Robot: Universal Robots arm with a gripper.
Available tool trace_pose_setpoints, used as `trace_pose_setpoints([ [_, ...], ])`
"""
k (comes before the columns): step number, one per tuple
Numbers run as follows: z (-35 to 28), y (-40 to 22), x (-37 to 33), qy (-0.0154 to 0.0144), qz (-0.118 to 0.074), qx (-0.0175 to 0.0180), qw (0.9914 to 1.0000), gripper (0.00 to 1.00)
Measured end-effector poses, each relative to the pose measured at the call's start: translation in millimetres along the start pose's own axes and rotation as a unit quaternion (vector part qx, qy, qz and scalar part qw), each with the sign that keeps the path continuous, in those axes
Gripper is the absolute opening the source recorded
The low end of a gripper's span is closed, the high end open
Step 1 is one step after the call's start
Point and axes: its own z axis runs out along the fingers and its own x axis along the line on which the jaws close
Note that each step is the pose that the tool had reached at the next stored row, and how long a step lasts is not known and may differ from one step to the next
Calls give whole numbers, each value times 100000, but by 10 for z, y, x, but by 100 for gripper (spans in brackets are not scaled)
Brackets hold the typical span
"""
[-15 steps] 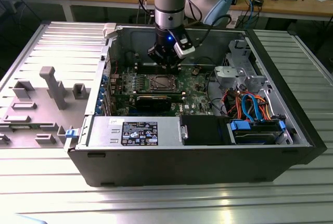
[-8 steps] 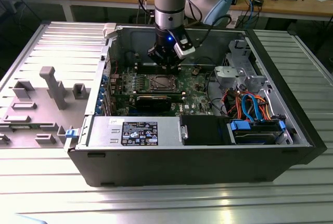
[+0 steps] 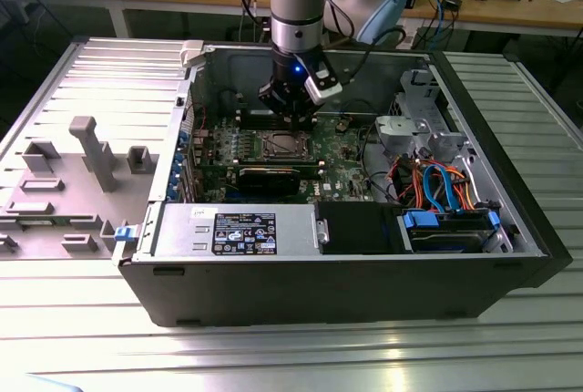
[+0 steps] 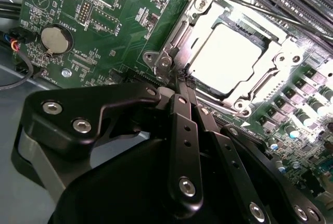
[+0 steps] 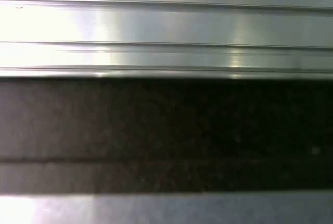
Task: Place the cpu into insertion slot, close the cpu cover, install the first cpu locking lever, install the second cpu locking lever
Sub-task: 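Install the second cpu locking lever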
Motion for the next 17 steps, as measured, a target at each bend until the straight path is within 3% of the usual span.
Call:
trace_pose_setpoints([
  [5,0,-43,0,2,1,1,100000,11],
  [17,-35,-45,0,1,24,1,100000,11],
])
